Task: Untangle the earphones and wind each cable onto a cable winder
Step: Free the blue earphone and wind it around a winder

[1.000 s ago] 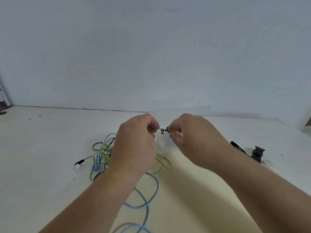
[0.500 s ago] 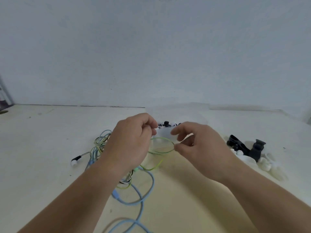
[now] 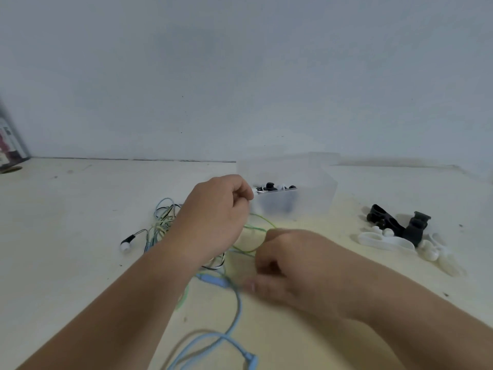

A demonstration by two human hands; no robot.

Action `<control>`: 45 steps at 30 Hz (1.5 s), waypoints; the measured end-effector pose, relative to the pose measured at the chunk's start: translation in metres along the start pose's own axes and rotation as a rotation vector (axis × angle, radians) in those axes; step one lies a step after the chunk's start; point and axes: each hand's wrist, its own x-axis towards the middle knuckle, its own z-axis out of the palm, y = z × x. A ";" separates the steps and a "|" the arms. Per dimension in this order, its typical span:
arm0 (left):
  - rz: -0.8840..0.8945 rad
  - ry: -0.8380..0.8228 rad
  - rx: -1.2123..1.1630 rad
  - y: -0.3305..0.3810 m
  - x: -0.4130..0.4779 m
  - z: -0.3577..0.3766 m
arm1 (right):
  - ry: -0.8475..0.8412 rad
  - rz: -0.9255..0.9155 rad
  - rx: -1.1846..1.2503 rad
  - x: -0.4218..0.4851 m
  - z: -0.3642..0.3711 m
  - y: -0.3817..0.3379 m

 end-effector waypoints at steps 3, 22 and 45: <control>-0.005 -0.033 0.050 -0.003 0.000 0.002 | 0.095 0.175 -0.054 0.004 0.001 0.010; 0.074 -0.149 -0.338 0.011 -0.007 -0.005 | -0.042 -0.058 0.787 -0.003 -0.015 0.027; 0.040 -0.127 0.061 -0.010 0.004 -0.020 | 0.917 0.603 1.154 -0.008 -0.053 0.078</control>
